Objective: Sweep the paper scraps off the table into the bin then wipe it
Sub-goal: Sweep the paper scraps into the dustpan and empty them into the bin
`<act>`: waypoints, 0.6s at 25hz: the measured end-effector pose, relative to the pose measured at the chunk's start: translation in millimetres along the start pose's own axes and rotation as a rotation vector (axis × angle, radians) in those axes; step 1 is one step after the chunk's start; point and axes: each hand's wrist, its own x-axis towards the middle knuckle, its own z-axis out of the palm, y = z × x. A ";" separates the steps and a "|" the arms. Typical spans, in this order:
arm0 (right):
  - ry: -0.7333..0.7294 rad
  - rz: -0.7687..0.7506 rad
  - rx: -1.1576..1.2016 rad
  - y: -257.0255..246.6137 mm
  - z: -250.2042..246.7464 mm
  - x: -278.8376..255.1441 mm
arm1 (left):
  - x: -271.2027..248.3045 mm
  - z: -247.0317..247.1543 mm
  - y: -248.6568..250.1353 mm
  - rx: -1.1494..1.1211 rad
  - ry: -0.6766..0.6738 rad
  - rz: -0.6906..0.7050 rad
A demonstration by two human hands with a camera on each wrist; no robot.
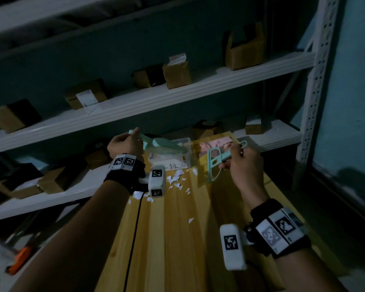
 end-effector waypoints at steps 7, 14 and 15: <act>0.013 -0.035 0.022 -3.6 6.0 -4.7 | 0.5 -22.0 8.3 -0.206 0.023 -0.100; -0.048 -0.013 0.035 -6.6 10.8 -13.4 | -17.7 -79.1 -8.8 -0.457 0.004 -0.247; -0.061 -0.014 0.033 -5.7 13.2 -15.9 | -21.3 -90.7 -17.1 -0.475 -0.021 -0.264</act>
